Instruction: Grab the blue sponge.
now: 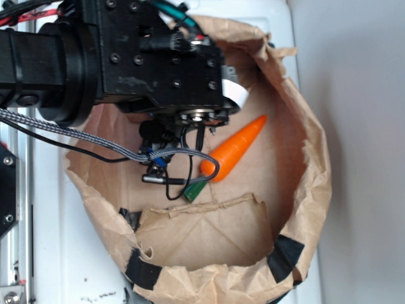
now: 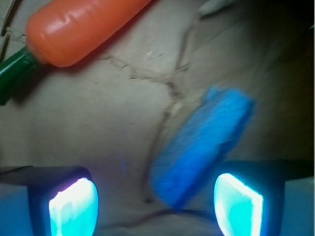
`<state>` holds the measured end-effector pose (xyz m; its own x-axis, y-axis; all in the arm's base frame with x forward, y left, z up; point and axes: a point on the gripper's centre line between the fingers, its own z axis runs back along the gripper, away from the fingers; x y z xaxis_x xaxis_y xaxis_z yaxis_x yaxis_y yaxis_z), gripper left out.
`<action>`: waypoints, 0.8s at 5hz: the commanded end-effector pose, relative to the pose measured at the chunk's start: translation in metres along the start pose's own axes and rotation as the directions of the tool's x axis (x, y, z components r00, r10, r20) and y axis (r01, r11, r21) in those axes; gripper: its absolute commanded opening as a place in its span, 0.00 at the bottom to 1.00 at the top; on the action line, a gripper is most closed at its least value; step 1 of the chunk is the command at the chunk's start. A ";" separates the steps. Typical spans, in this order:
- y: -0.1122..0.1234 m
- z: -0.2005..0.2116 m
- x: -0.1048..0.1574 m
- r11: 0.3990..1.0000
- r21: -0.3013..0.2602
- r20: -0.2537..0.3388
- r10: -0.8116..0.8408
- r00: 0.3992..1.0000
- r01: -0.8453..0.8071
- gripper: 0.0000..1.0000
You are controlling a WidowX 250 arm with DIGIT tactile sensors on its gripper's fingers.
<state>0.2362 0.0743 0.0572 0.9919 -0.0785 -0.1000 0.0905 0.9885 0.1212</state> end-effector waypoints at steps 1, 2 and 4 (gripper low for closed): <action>0.012 -0.032 0.028 0.989 0.021 0.121 0.143 0.982 -0.146 0.00; 0.017 -0.030 0.043 0.986 0.017 0.145 0.159 0.977 -0.163 0.00; 0.013 0.010 0.075 0.989 -0.036 0.149 0.145 0.978 -0.141 0.00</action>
<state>0.3033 0.0815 0.0426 0.9974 0.0714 0.0128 -0.0722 0.9935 0.0882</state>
